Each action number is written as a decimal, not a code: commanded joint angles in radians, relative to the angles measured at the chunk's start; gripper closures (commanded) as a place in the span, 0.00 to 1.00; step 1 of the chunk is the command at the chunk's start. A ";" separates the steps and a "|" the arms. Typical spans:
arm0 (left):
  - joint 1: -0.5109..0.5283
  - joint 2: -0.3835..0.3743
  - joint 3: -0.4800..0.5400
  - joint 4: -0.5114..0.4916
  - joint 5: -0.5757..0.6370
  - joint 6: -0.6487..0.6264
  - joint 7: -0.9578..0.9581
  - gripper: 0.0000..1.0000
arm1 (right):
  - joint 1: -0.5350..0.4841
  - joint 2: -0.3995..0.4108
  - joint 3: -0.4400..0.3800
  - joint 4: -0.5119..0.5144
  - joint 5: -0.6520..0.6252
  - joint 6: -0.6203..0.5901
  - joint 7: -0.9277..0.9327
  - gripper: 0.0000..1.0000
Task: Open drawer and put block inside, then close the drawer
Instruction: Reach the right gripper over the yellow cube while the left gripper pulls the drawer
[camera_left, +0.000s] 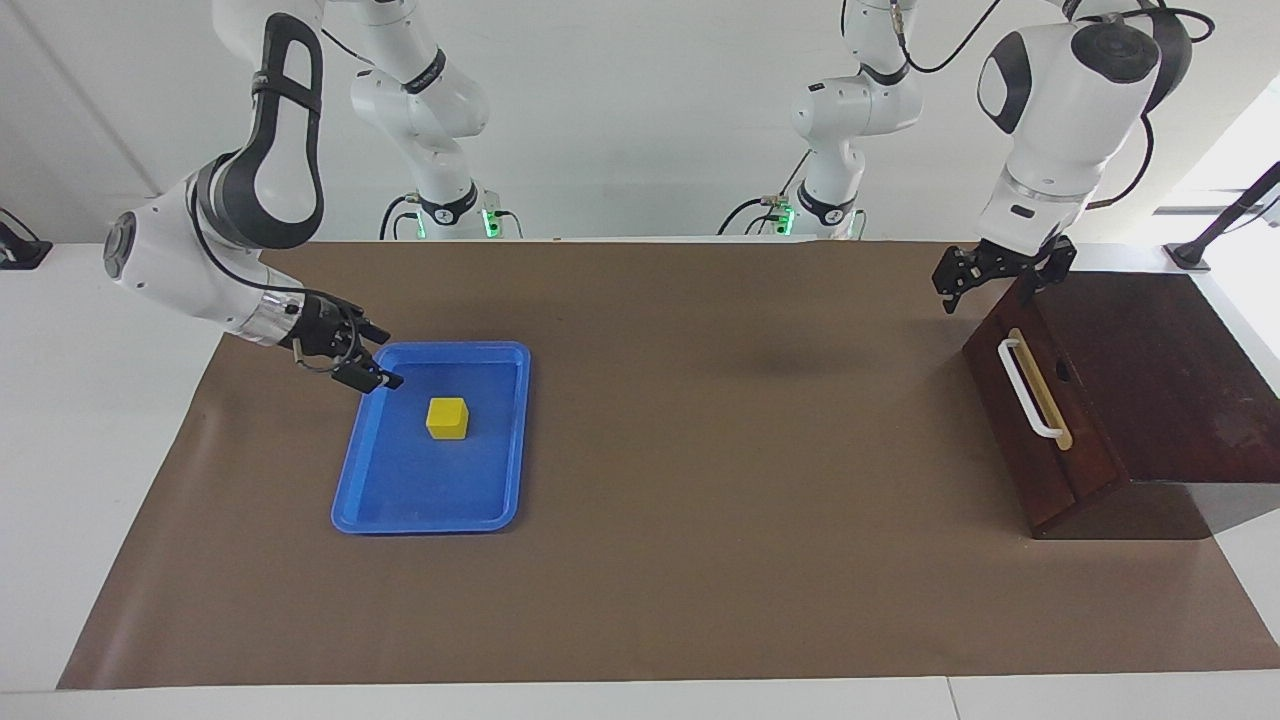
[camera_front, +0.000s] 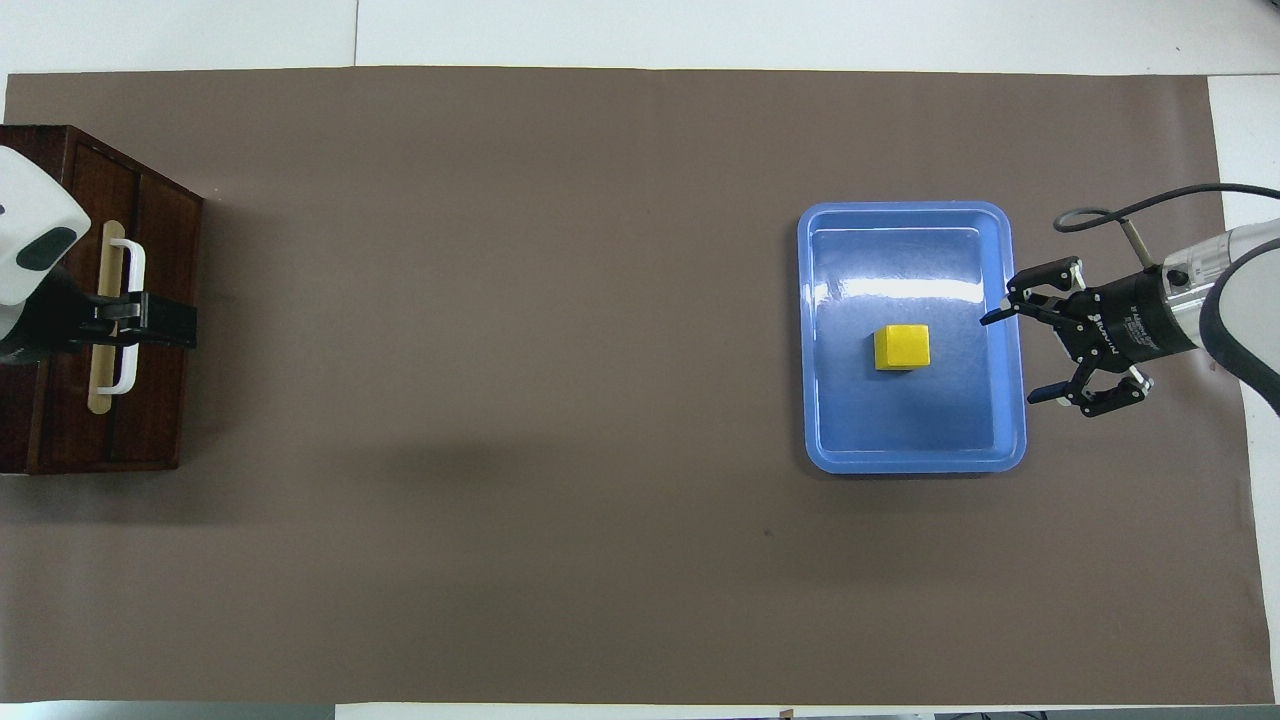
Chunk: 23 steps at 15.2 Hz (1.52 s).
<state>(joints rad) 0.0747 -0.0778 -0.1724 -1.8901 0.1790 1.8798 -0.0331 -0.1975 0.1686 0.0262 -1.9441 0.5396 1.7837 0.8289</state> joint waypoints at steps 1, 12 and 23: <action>-0.001 0.079 -0.002 -0.020 0.176 0.122 0.019 0.00 | -0.016 0.075 0.009 0.022 0.046 0.014 0.047 0.00; 0.004 0.236 -0.002 -0.067 0.418 0.337 0.007 0.00 | -0.017 0.206 0.009 0.037 0.144 0.128 0.010 0.00; 0.037 0.243 0.001 -0.103 0.419 0.367 0.006 0.00 | -0.010 0.189 0.011 -0.021 0.204 0.128 0.007 0.00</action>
<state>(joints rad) 0.1027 0.1728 -0.1693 -1.9703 0.5761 2.2148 -0.0289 -0.2071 0.3749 0.0335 -1.9395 0.7163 1.8917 0.8651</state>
